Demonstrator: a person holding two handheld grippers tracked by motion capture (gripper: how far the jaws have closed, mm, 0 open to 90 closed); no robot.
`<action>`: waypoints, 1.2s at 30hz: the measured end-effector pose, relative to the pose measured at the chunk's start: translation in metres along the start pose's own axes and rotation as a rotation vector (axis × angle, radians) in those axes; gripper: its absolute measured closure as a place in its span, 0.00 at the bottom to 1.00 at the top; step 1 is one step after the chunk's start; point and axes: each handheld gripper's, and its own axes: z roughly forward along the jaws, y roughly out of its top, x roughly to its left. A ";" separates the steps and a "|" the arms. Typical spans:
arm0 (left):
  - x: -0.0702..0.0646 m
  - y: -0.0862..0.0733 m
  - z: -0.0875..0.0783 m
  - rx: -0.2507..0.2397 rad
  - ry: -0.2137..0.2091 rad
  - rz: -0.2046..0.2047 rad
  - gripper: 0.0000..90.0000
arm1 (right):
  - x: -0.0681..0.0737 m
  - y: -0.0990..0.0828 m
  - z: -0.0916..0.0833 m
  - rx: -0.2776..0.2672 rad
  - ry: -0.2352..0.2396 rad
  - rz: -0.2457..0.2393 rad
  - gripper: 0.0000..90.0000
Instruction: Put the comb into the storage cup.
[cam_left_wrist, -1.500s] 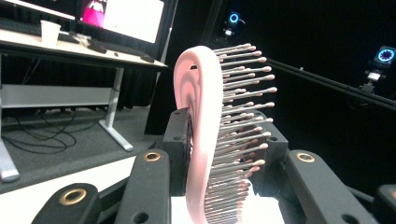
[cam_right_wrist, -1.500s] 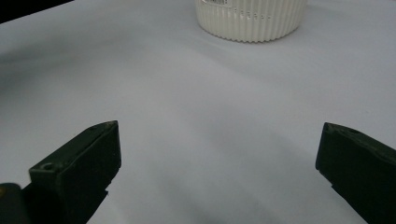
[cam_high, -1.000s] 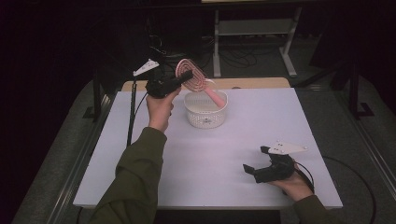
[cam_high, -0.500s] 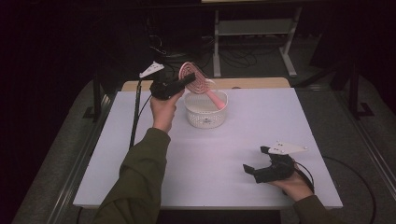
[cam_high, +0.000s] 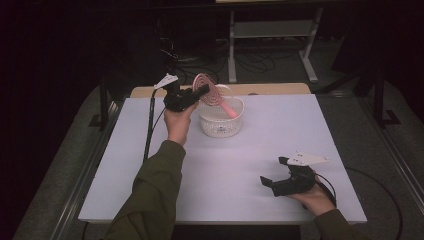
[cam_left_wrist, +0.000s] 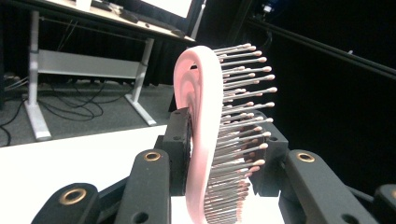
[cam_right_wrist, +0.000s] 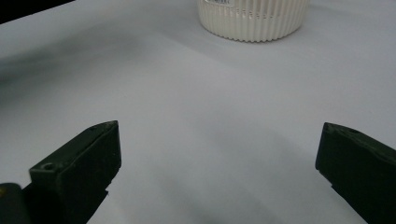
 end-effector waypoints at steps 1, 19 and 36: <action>0.000 -0.002 0.001 0.002 0.001 -0.002 0.72 | 0.000 0.000 0.000 0.002 0.000 0.002 0.00; 0.005 -0.020 0.008 0.034 0.025 -0.019 0.72 | 0.000 0.000 0.000 0.004 -0.003 -0.004 0.00; 0.015 -0.028 0.004 0.034 0.034 -0.055 0.71 | 0.000 0.000 0.001 0.007 -0.005 -0.006 0.00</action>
